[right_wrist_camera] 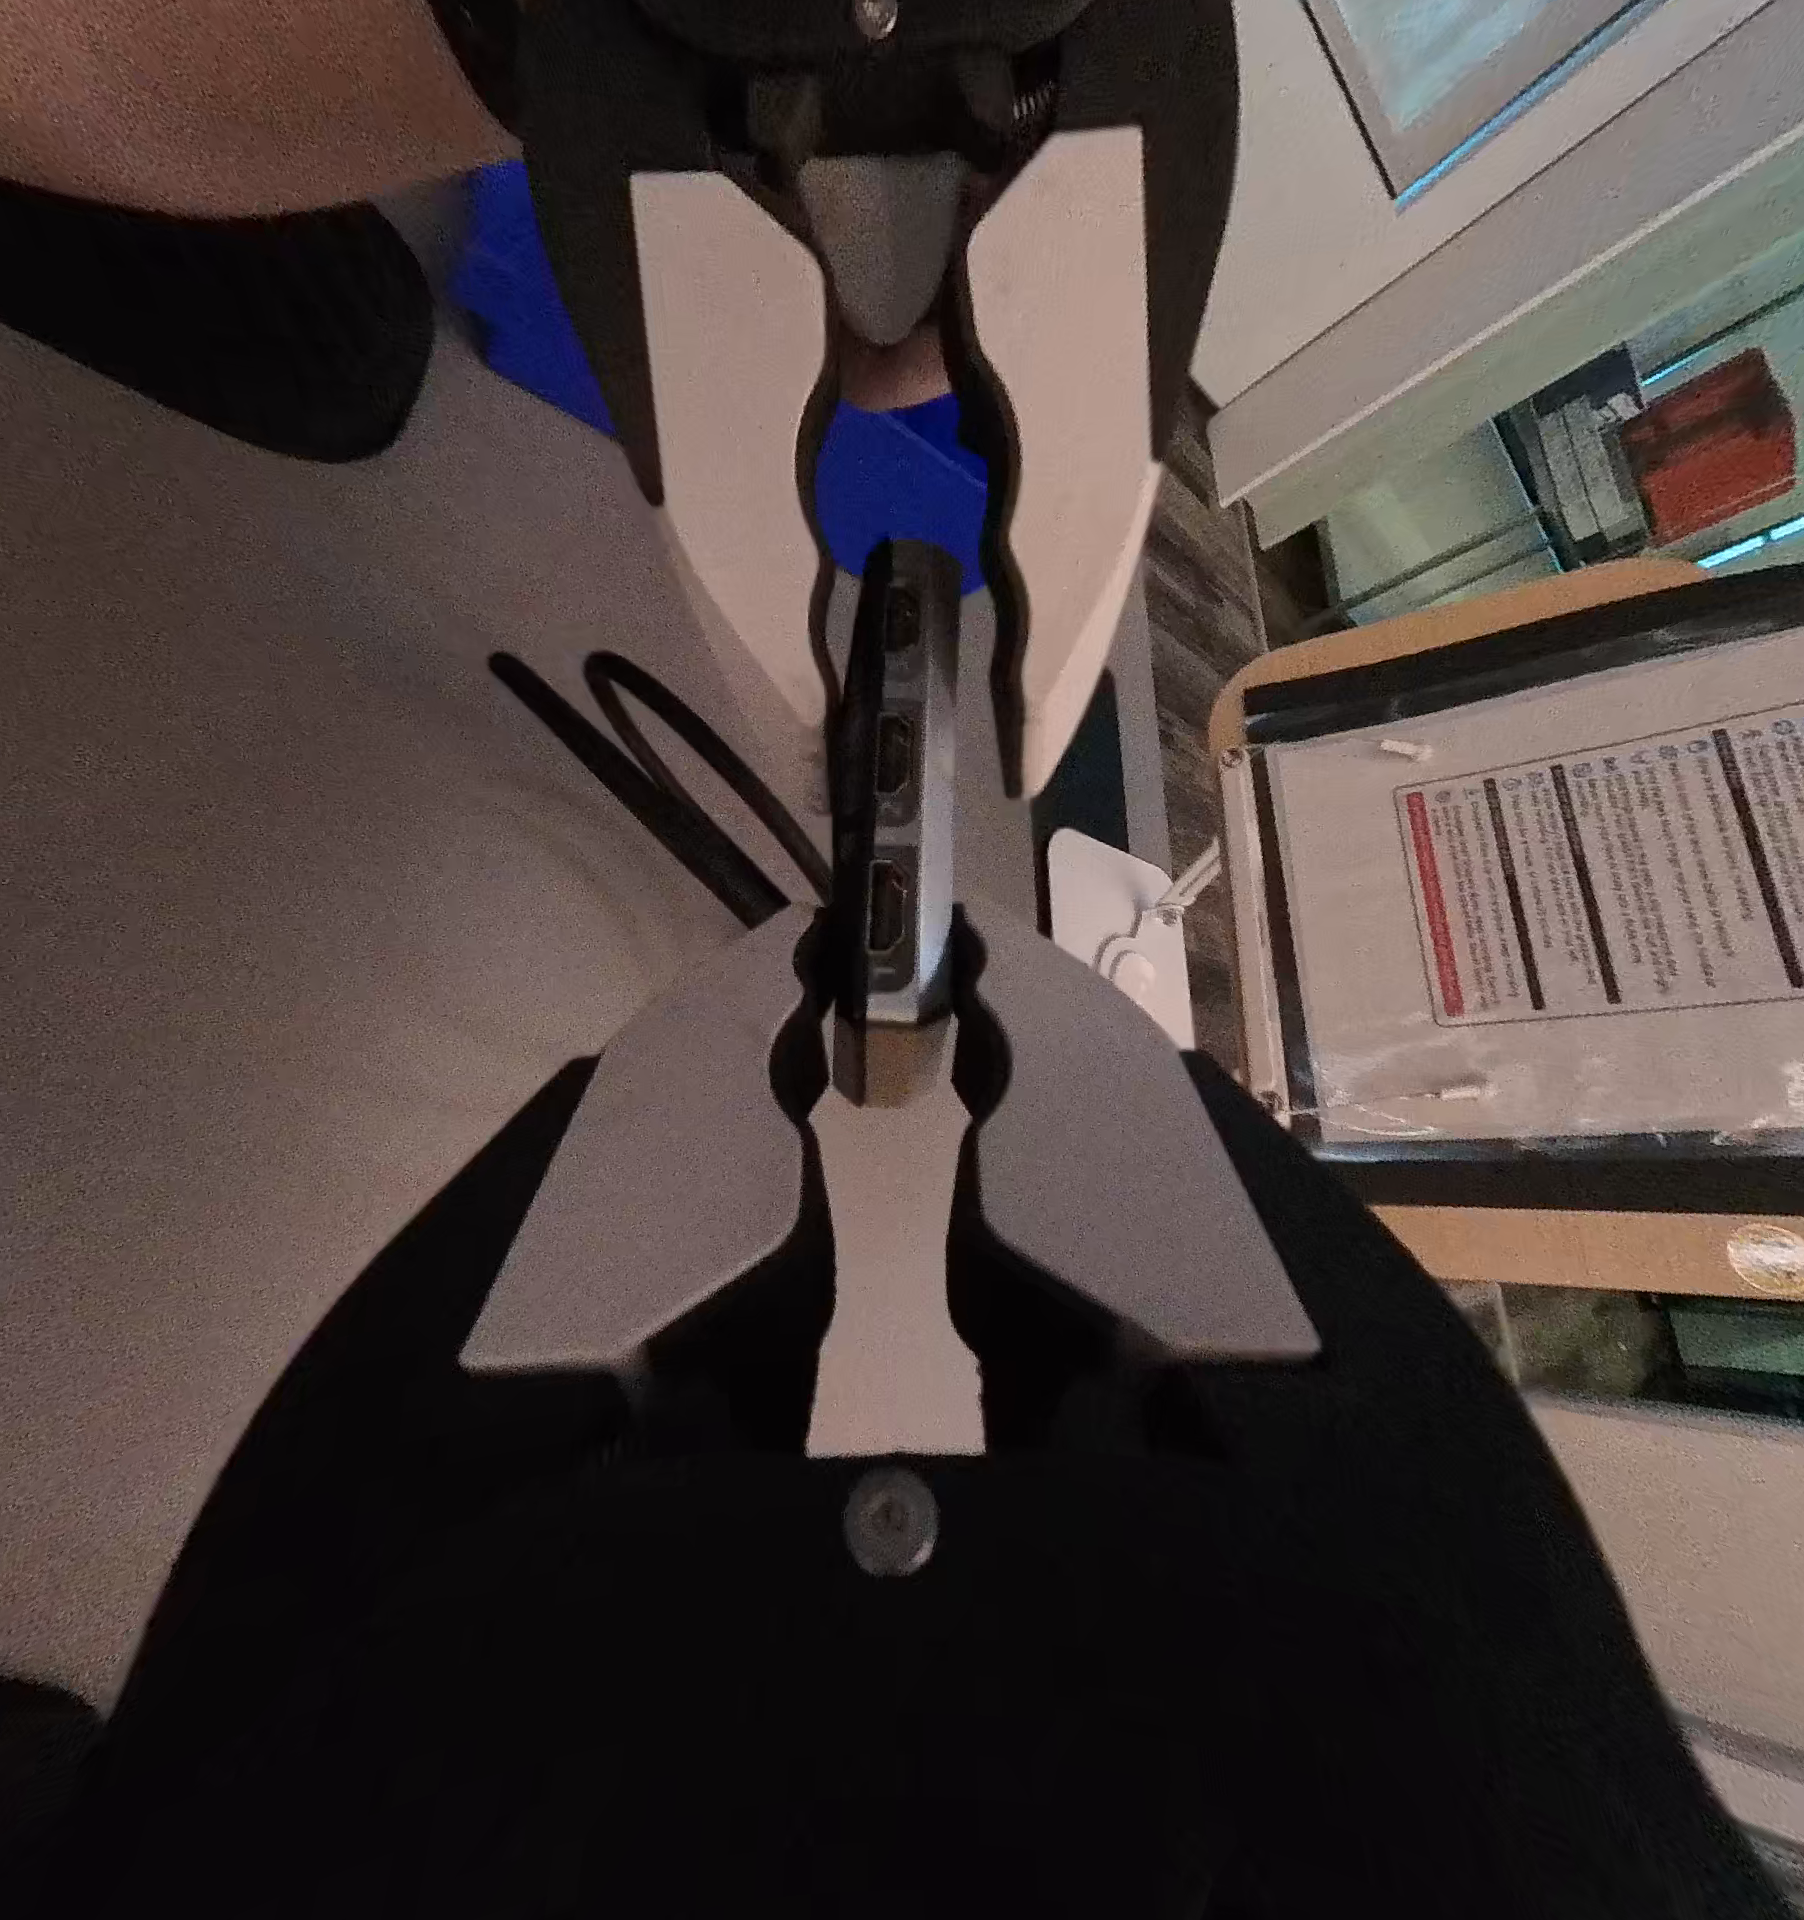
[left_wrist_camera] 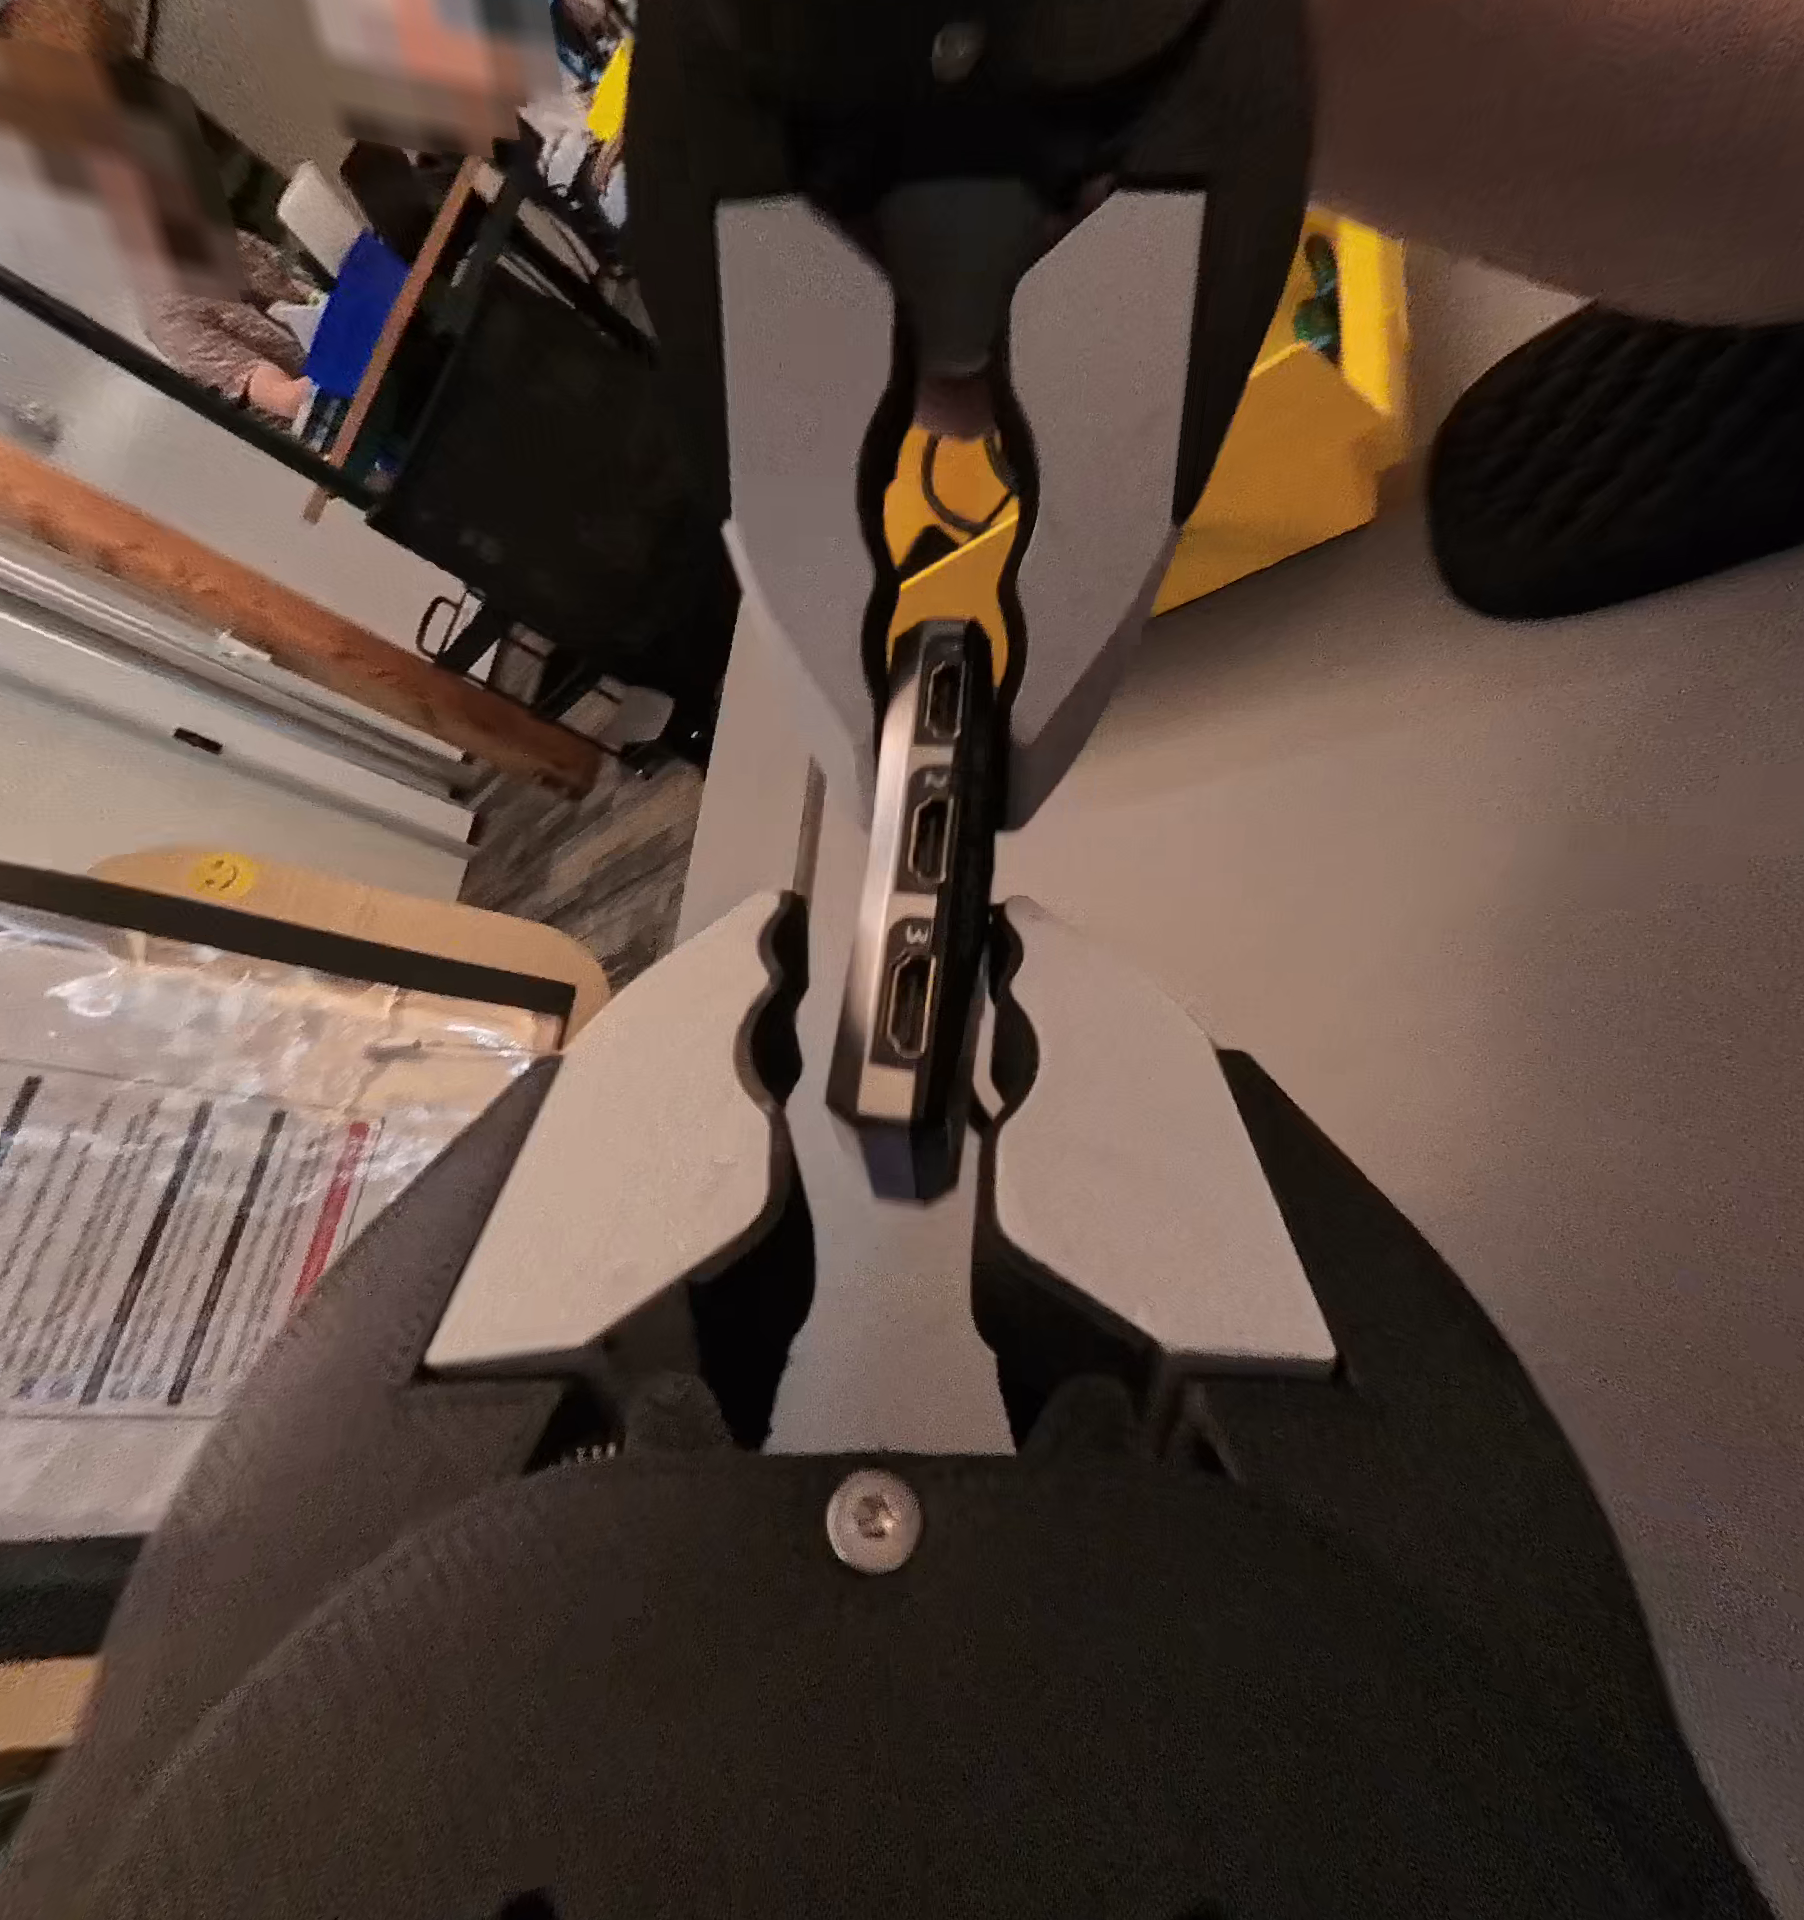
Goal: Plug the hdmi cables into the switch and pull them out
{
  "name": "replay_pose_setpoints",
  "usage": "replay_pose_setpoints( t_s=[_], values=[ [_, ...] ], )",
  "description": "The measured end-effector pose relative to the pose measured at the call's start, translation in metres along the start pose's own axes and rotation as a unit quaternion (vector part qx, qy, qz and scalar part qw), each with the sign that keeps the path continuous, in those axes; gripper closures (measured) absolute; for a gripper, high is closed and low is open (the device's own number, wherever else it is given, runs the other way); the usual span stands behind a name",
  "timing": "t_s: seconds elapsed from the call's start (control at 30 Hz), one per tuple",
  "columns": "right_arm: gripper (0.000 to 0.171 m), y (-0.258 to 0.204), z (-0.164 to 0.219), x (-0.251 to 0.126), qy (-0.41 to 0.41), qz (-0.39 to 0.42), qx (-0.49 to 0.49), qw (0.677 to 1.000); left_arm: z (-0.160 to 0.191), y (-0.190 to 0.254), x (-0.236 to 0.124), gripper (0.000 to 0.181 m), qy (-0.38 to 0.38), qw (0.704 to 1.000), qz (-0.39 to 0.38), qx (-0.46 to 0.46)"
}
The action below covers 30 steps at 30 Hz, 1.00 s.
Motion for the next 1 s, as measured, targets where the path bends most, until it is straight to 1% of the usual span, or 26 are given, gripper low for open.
replay_pose_setpoints(
  t_s=[0.03,0.07,0.1,0.17,0.23,0.27,0.3,0.33,0.4,0.47,0.53,0.63,0.7,0.77,0.87,0.93,1.0],
  values=[
    [0.150,0.003,0.003,-0.002,-0.005,0.009,0.001,1.000,0.003,-0.001,0.000,0.153,-0.003,1.000,0.000,0.001],
    [0.150,0.003,0.003,-0.003,0.002,0.004,0.006,1.000,0.005,0.000,0.000,0.159,-0.002,1.000,0.005,0.001],
    [0.151,0.003,0.005,-0.003,0.002,-0.001,0.009,1.000,0.007,0.002,0.002,0.159,-0.005,1.000,0.012,0.000],
    [0.151,0.000,0.012,-0.001,-0.023,-0.001,-0.001,1.000,0.012,0.006,0.009,0.160,-0.025,0.999,0.023,0.009],
    [0.146,0.000,0.012,0.005,-0.035,0.015,-0.021,0.999,0.012,0.007,0.016,0.160,-0.031,0.999,0.013,0.019],
    [0.149,0.000,0.014,0.010,-0.050,0.019,-0.026,0.998,0.011,0.008,0.018,0.161,-0.031,0.999,0.013,0.018],
    [0.149,0.000,0.018,0.012,-0.069,0.016,-0.027,0.997,0.013,0.009,0.020,0.160,-0.037,0.999,0.016,0.017],
    [0.149,0.001,0.018,0.012,-0.075,0.020,-0.025,0.997,0.014,0.008,0.022,0.160,-0.039,0.999,0.011,0.011],
    [0.149,0.011,0.016,0.006,-0.070,0.049,-0.024,0.996,0.012,-0.006,0.021,0.157,-0.031,0.999,-0.035,-0.014],
    [0.149,0.031,0.020,-0.019,-0.073,0.101,-0.021,0.992,0.013,-0.028,0.010,0.154,-0.036,0.994,-0.101,-0.034],
    [0.149,0.057,0.023,-0.059,-0.057,0.172,0.005,0.983,0.014,-0.043,-0.003,0.155,-0.031,0.988,-0.138,-0.057],
    [0.149,0.088,0.036,-0.129,-0.035,0.282,0.049,0.958,0.014,-0.052,-0.016,0.161,-0.018,0.986,-0.147,-0.082],
    [0.149,0.099,0.056,-0.168,-0.053,0.340,0.076,0.936,0.017,-0.055,-0.019,0.163,-0.027,0.984,-0.157,-0.079],
    [0.149,0.105,0.079,-0.196,-0.077,0.381,0.102,0.916,0.019,-0.054,-0.019,0.165,-0.036,0.984,-0.156,-0.073],
    [0.149,0.112,0.128,-0.220,-0.134,0.411,0.157,0.888,0.019,-0.051,-0.015,0.166,-0.038,0.985,-0.150,-0.070],
    [0.149,0.113,0.162,-0.225,-0.170,0.409,0.194,0.875,0.020,-0.048,-0.011,0.166,-0.043,0.986,-0.144,-0.067],
    [0.149,0.114,0.187,-0.223,-0.200,0.407,0.218,0.864,0.022,-0.045,-0.007,0.167,-0.049,0.987,-0.138,-0.062]
  ],
)
Point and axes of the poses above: each gripper's, where its closed fingertips meet, x out along the fingers, z out of its underside, y = z × x across the jaws, the point moved 1 cm from there along -x, back along the fingers, and after that the axes turned 4 degrees about x, right-handed, at the moved point
